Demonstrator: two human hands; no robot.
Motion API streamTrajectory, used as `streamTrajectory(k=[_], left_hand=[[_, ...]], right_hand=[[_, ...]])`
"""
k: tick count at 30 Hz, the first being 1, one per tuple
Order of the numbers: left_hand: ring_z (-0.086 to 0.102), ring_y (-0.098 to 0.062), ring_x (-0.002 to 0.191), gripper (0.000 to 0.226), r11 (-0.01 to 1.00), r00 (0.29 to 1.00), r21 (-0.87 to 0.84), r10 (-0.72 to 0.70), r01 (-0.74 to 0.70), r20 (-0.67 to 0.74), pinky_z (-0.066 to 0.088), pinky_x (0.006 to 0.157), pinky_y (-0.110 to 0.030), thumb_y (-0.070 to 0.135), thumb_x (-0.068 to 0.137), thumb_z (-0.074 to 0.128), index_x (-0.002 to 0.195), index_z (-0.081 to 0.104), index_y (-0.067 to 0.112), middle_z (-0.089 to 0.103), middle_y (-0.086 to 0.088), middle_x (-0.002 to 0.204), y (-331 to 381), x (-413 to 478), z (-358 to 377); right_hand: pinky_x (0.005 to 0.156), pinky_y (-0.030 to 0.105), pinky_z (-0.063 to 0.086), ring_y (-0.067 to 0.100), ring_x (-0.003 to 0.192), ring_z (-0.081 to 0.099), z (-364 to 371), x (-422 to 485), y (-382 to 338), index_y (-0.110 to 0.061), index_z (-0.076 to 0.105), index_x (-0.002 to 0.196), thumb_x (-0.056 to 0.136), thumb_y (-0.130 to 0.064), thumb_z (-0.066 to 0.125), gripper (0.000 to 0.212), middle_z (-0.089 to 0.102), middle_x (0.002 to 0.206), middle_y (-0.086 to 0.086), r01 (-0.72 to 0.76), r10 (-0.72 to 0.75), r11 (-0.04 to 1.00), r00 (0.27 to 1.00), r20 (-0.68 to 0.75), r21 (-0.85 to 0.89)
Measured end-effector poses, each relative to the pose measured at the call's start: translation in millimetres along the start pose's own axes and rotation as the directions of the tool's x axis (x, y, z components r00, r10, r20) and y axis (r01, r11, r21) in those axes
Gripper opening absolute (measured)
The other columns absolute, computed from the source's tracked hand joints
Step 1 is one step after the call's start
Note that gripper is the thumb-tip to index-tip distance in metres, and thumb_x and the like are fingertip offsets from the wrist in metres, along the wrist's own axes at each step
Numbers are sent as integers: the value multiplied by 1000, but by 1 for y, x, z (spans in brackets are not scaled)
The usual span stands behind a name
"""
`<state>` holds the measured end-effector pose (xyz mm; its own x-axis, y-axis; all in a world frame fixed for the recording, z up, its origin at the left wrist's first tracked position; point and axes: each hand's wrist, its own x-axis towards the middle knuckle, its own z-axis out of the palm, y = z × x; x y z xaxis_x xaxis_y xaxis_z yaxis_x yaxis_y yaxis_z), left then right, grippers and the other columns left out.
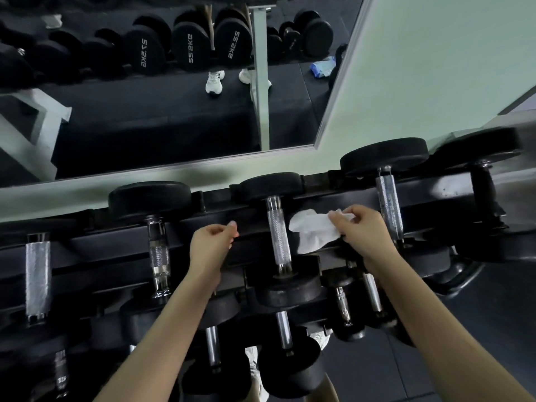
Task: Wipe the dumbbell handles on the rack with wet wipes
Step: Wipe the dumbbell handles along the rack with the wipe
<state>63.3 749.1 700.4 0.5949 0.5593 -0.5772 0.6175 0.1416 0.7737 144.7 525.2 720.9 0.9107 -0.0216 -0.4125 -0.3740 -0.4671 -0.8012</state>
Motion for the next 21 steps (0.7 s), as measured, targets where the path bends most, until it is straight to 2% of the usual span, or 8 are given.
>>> streamTrajectory(k=[3, 5, 8, 11, 14, 17, 19, 21], left_hand=[[55, -11, 71, 20, 999, 997, 44, 10, -13, 76, 43, 71, -22, 24, 90, 60, 72, 67, 17, 66, 3, 79, -4, -1, 0], [59, -12, 79, 13, 998, 993, 52, 29, -35, 114, 46, 80, -26, 21, 88, 60, 80, 69, 18, 69, 2, 86, -3, -4, 5], [61, -10, 88, 13, 996, 990, 75, 46, -57, 132, 46, 85, -25, 15, 88, 60, 95, 70, 16, 68, 4, 92, 0, -7, 18], [60, -13, 96, 22, 990, 988, 120, 56, -73, 142, 47, 91, -28, 8, 88, 57, 108, 67, 11, 67, -3, 103, -2, -7, 28], [61, -15, 100, 35, 976, 980, 199, 47, -86, 192, 48, 93, -32, 6, 89, 55, 123, 59, 10, 65, -7, 110, -4, -3, 36], [56, -8, 76, 33, 979, 965, 196, -3, -50, 262, 49, 73, -25, 4, 91, 50, 122, 57, 11, 62, 1, 86, -2, 2, 45], [57, -9, 69, 25, 982, 966, 186, -12, -37, 257, 45, 56, -13, 7, 90, 53, 114, 61, 11, 63, -1, 80, 1, 6, 48], [59, -10, 67, 14, 981, 969, 190, -10, -39, 248, 41, 47, -5, 6, 90, 56, 101, 64, 7, 64, -3, 76, 2, 10, 49]], right_hand=[[56, 27, 37, 12, 56, 46, -11, -5, -10, -12, 53, 75, 88, -32, 61, 25, 49, 59, -2, 128, -149, 969, 985, -85, -213], [54, 27, 31, 7, 58, 44, -3, -6, -15, -14, 50, 82, 91, -29, 57, 19, 48, 61, -6, 170, -220, 943, 963, -153, -287], [55, 27, 37, 16, 60, 48, 28, 3, -3, -9, 52, 82, 90, -21, 58, 15, 52, 65, 0, 47, -44, 994, 999, 33, -96], [62, 31, 48, 15, 66, 53, 53, 9, 6, -10, 53, 84, 93, -17, 54, 12, 54, 75, 6, -214, 162, 963, 945, 285, 162], [60, 26, 47, 11, 63, 54, 60, 14, 7, -12, 51, 85, 97, -20, 49, 14, 55, 74, 3, -287, 176, 927, 901, 398, 240], [56, 24, 48, 9, 56, 60, 61, 18, 8, -11, 51, 88, 99, -21, 47, 15, 59, 72, 2, -365, 208, 884, 867, 452, 292], [53, 24, 50, 8, 54, 64, 61, 19, 8, -11, 51, 89, 99, -23, 48, 16, 65, 67, 0, -398, 215, 864, 846, 488, 309], [56, 27, 52, 10, 58, 68, 60, 20, 9, -12, 52, 90, 99, -24, 48, 16, 69, 64, -3, -414, 216, 854, 833, 510, 314]])
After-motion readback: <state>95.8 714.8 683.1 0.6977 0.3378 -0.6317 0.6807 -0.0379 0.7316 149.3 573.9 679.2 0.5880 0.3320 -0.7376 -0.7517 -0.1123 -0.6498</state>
